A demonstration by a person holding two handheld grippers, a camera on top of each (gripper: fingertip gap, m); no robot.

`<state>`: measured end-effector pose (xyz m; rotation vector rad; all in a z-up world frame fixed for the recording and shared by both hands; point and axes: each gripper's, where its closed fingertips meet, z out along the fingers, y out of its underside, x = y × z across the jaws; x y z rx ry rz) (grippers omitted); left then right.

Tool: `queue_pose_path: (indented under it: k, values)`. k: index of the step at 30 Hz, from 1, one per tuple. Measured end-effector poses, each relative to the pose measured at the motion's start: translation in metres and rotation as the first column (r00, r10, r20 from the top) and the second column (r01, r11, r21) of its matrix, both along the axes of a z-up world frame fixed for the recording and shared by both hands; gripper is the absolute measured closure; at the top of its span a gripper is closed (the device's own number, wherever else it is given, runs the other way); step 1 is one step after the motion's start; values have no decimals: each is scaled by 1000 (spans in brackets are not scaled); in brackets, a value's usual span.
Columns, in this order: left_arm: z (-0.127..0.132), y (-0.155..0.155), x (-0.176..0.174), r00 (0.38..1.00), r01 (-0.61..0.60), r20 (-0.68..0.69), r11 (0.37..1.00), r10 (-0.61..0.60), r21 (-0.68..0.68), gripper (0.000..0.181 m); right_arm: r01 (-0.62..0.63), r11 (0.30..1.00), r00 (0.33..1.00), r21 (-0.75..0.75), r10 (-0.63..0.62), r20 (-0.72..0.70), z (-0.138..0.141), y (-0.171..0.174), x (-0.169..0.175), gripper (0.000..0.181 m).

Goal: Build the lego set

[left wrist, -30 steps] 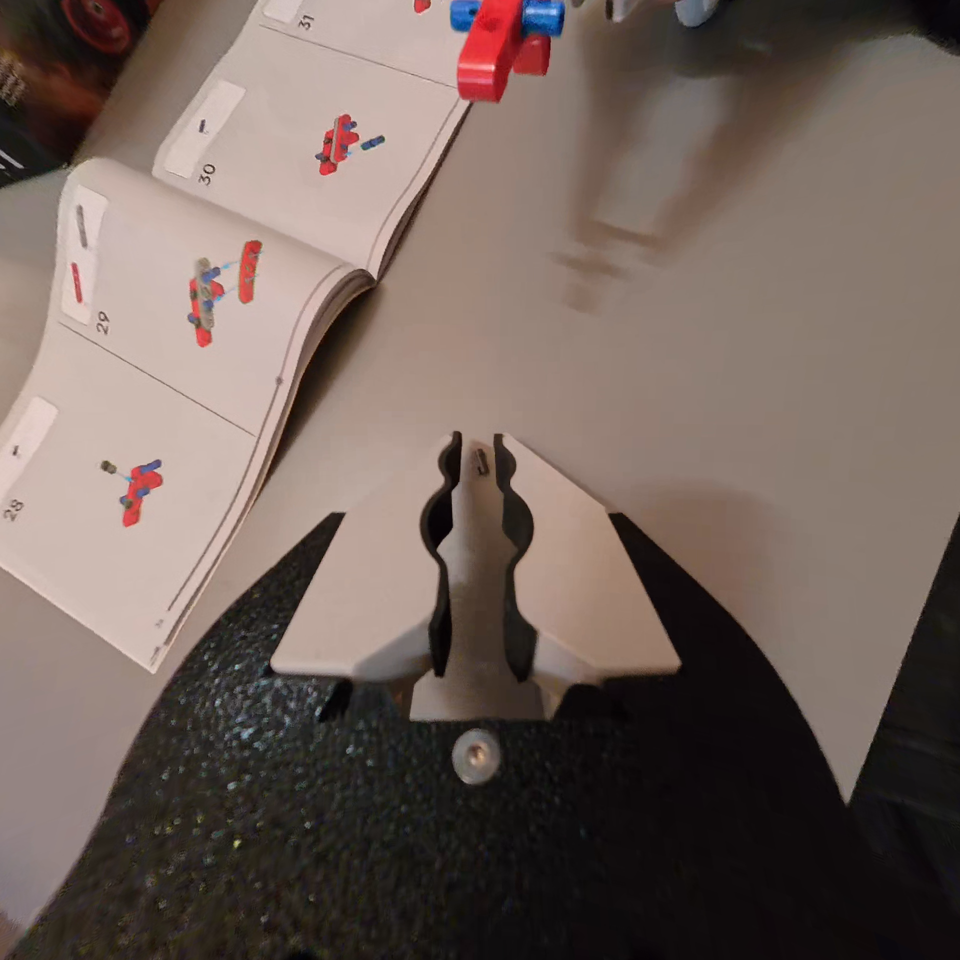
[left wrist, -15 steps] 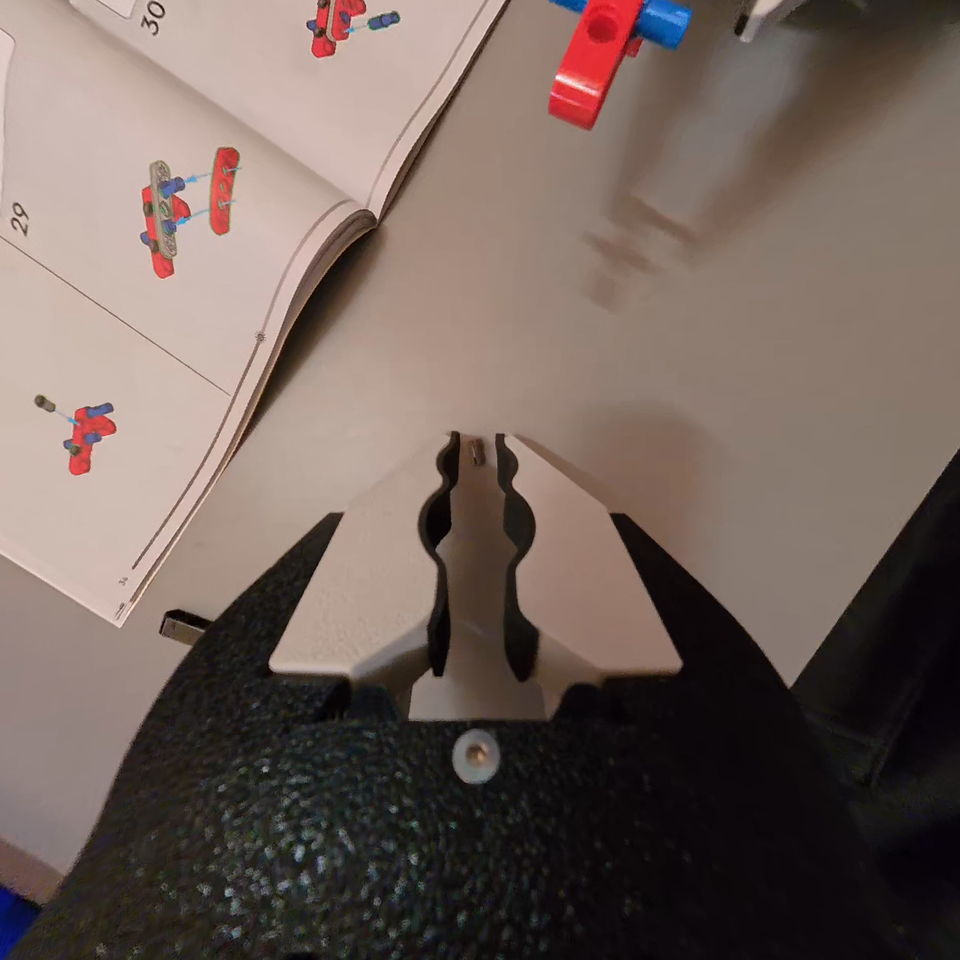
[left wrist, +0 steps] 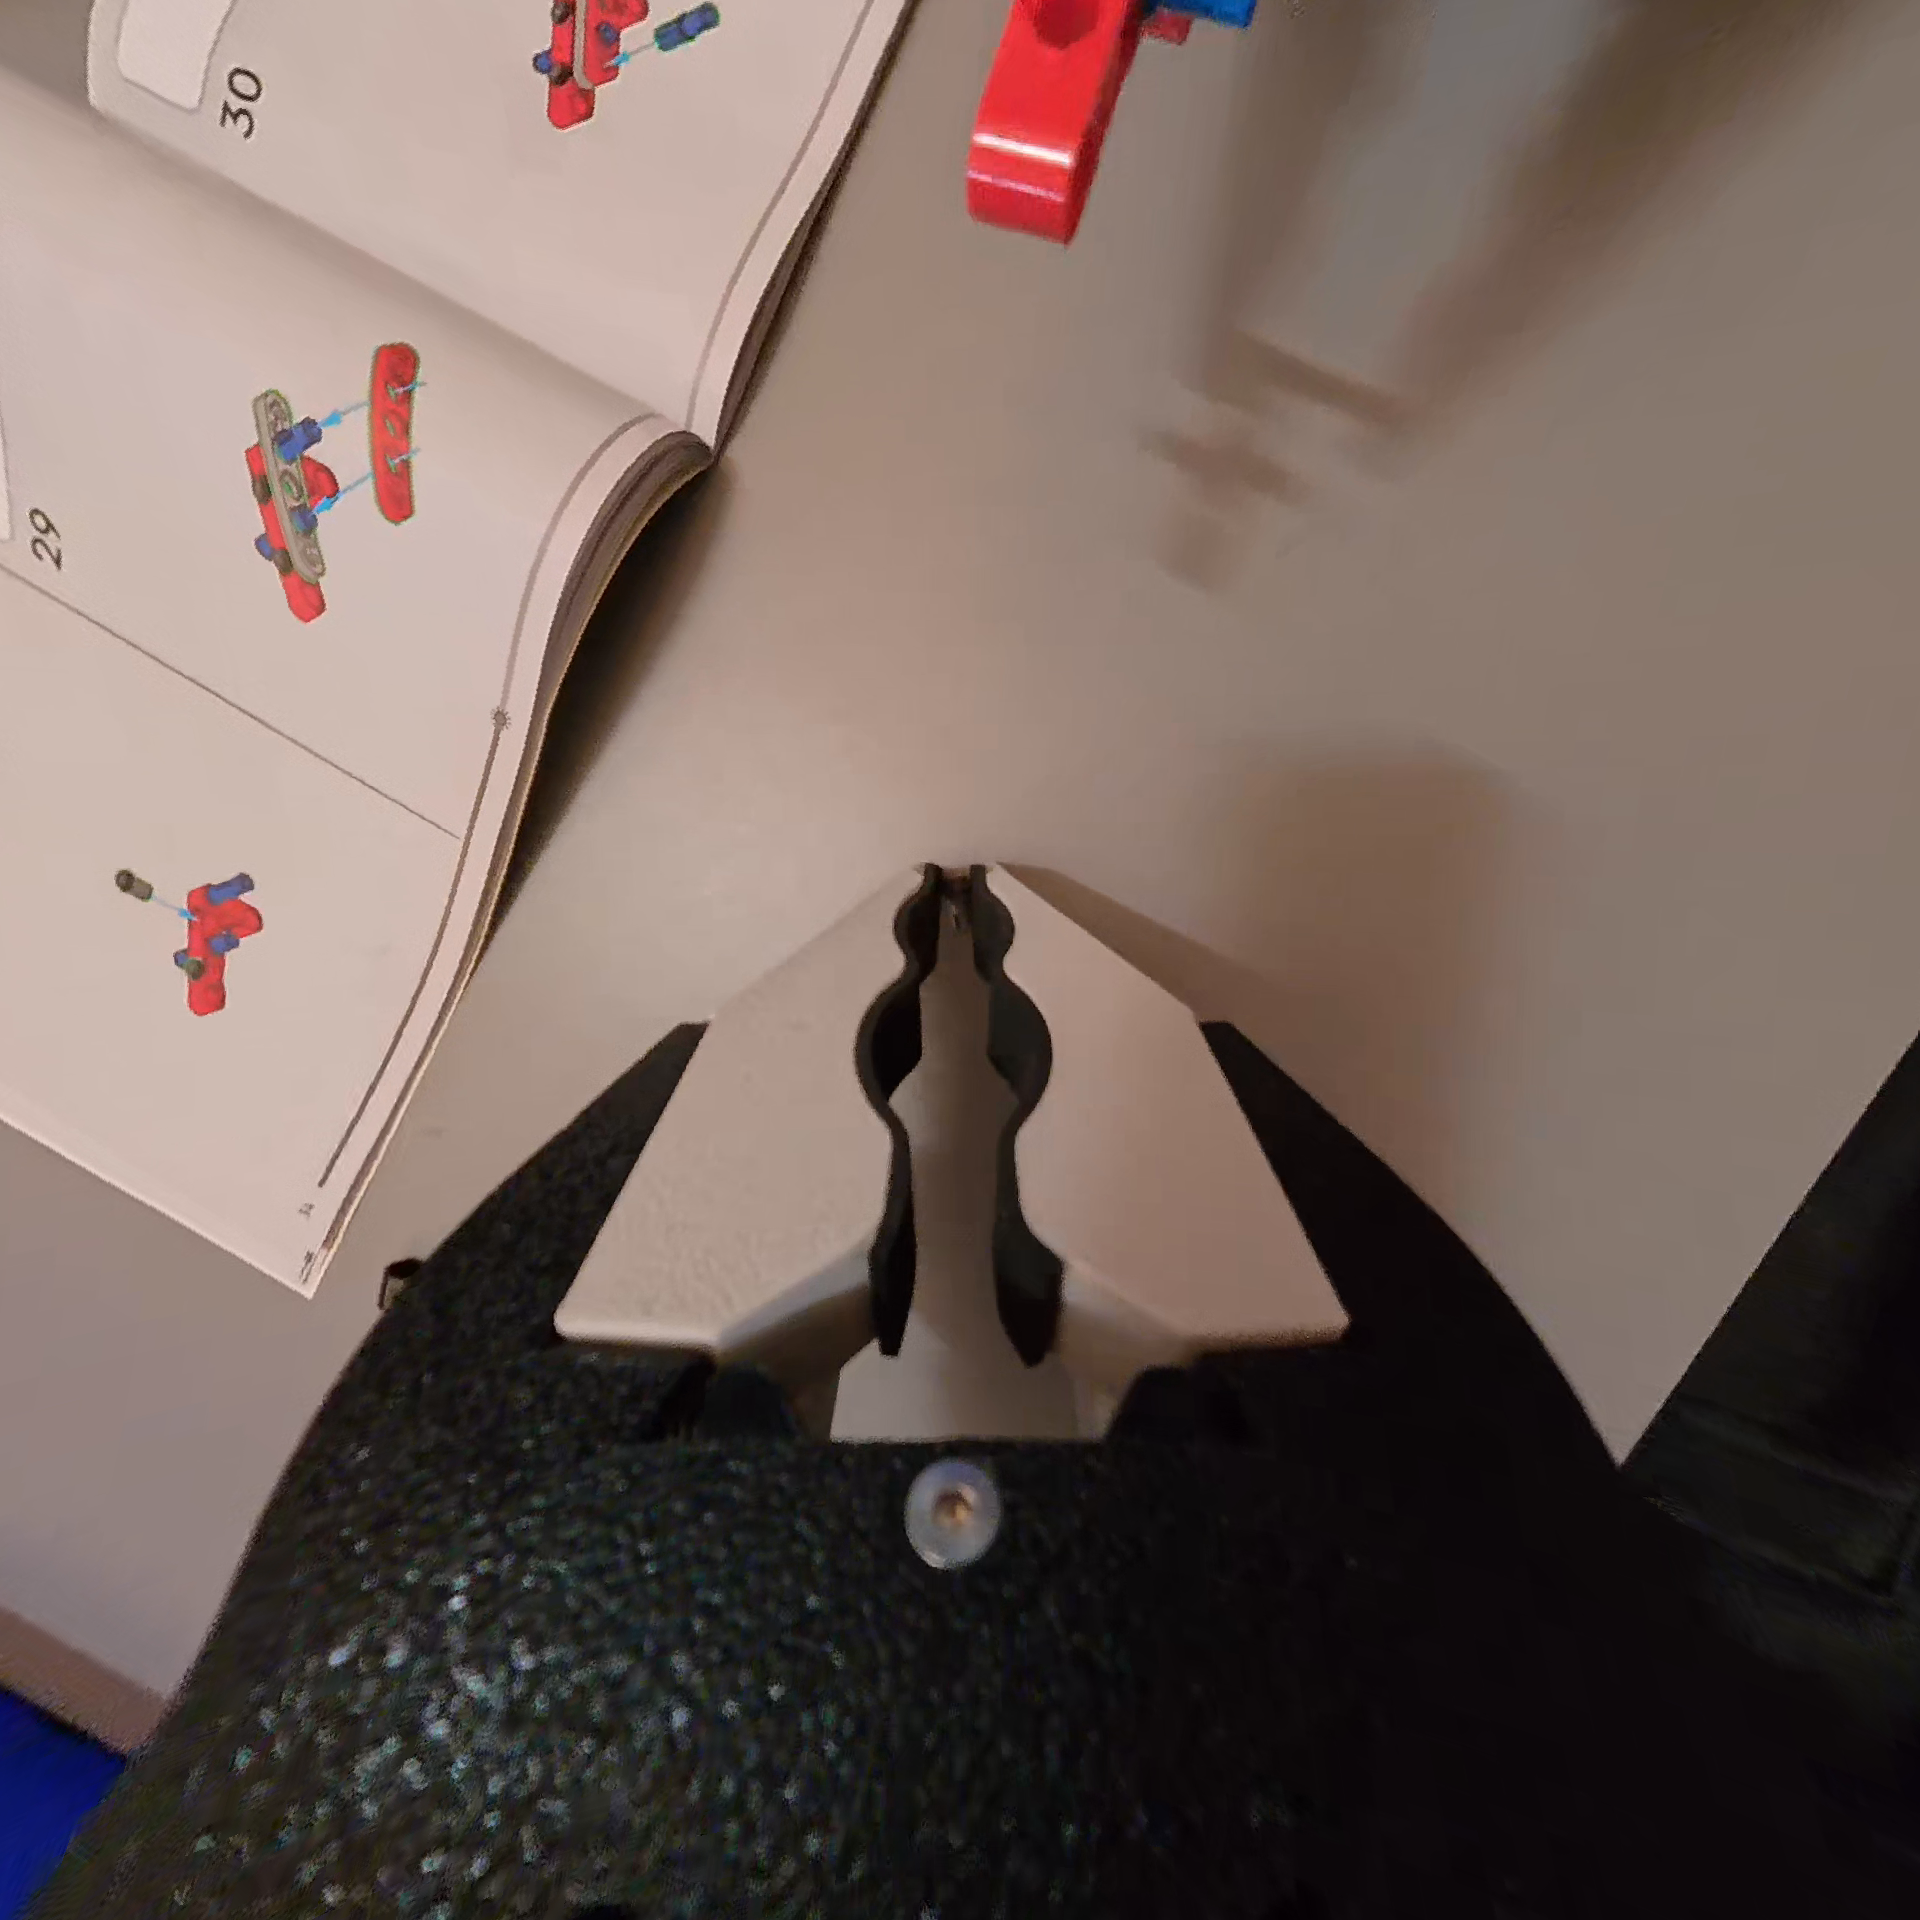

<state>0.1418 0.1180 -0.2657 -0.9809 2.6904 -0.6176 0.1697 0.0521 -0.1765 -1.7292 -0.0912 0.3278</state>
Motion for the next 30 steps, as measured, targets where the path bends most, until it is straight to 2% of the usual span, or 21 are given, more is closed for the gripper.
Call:
queue_pose_path:
  k: [1, 5, 10, 14, 23, 30]
  values:
    - [0, 0, 0, 1000, 8, -5, 1000, -8, -8, 179, 3, 1000, 1000, 1, -3, 0, 0, 0, 0, 159]
    - [0, 0, 0, 999, 32, 6, 999, -32, -41, 179, 15, 1000, 1000, 6, -15, -4, 1, 0, 2, 159]
    - [1, -1, 1, 993, 43, 114, 998, -38, -44, 179, 23, 1000, 1000, 15, -23, -10, 2, -1, 4, 159]
    - [0, 0, 1, 996, -10, 86, 997, 17, -78, 179, 17, 1000, 1000, 13, -17, -3, 2, -1, 3, 159]
    - [0, -1, 1, 996, 46, 77, 997, -42, -56, 179, 40, 999, 999, -8, -39, 22, -2, 2, 3, 159]
    - [1, -1, 1, 993, 46, 111, 997, -39, -55, 179, 48, 998, 997, -37, -46, 54, -6, 4, 2, 159]
